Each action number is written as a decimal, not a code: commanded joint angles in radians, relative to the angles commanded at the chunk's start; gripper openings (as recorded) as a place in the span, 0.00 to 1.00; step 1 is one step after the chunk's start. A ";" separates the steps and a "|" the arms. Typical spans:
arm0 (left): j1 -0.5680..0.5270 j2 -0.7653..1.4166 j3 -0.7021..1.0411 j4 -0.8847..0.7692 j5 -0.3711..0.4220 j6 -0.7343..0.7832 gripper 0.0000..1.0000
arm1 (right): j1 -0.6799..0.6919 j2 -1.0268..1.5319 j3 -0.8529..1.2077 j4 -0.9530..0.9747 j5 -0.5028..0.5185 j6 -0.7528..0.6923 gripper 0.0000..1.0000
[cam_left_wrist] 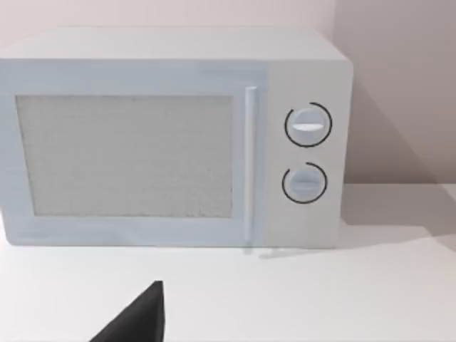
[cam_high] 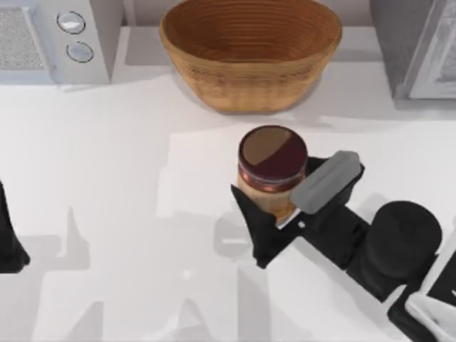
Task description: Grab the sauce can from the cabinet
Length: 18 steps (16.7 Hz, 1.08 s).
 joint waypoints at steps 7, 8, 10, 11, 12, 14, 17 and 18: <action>0.000 0.000 0.000 0.000 0.000 0.000 1.00 | -0.004 0.000 -0.001 -0.002 0.000 0.001 0.00; 0.000 0.000 0.000 0.000 0.000 0.000 1.00 | -0.004 0.008 0.012 -0.005 0.000 -0.002 0.00; 0.000 0.000 0.000 0.000 0.000 0.000 1.00 | -0.002 0.041 0.053 -0.013 0.003 -0.004 0.00; 0.000 0.000 0.000 0.000 0.000 0.000 1.00 | 0.000 0.063 0.078 -0.018 0.004 -0.004 0.00; 0.000 0.000 0.000 0.000 0.000 0.000 1.00 | 0.002 0.086 0.106 -0.025 0.005 -0.003 0.00; 0.000 0.000 0.000 0.000 0.000 0.000 1.00 | 0.005 0.133 0.170 -0.040 0.008 -0.002 0.00; 0.000 0.000 0.000 0.000 0.000 0.000 1.00 | 0.009 0.189 0.249 -0.060 0.012 -0.002 0.00; 0.000 0.000 0.000 0.000 0.000 0.000 1.00 | 0.009 0.199 0.261 -0.062 0.012 -0.002 0.00</action>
